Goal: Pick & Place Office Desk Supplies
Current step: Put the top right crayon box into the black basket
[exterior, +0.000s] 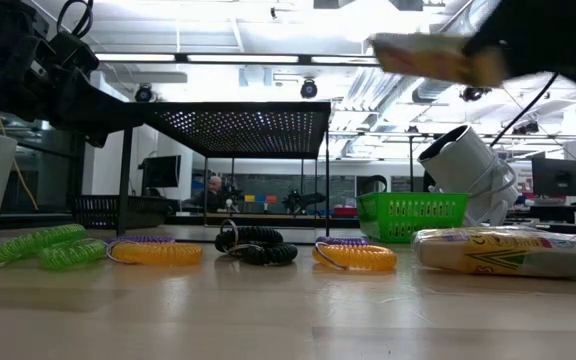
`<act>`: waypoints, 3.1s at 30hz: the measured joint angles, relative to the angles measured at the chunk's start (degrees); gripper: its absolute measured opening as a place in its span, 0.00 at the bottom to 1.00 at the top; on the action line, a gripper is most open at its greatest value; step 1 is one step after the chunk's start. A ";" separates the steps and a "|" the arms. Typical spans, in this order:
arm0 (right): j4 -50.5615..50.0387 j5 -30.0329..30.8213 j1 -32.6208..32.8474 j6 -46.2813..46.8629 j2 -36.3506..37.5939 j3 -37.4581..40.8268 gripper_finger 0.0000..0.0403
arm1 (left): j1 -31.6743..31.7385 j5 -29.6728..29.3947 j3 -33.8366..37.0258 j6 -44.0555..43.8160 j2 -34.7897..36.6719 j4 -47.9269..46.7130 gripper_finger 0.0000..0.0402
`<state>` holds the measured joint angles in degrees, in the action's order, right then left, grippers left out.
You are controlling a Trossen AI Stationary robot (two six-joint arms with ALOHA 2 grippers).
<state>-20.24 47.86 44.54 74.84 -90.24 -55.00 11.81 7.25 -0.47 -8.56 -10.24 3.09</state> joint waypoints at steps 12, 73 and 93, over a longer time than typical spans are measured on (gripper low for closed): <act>21.99 -15.87 -11.68 -29.84 -0.04 0.00 0.32 | 0.01 0.00 0.00 0.00 0.01 0.00 0.29; 33.80 -38.15 -22.19 -33.91 -0.13 0.00 0.32 | -8.69 13.68 -22.03 17.31 -23.57 3.18 0.29; 34.21 -47.49 -23.80 -32.18 -0.13 0.00 0.32 | -19.49 7.19 -37.79 38.54 -48.58 2.82 0.29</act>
<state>13.97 0.36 20.74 42.66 -90.37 -55.00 -7.68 14.43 -38.26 29.99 -58.82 5.92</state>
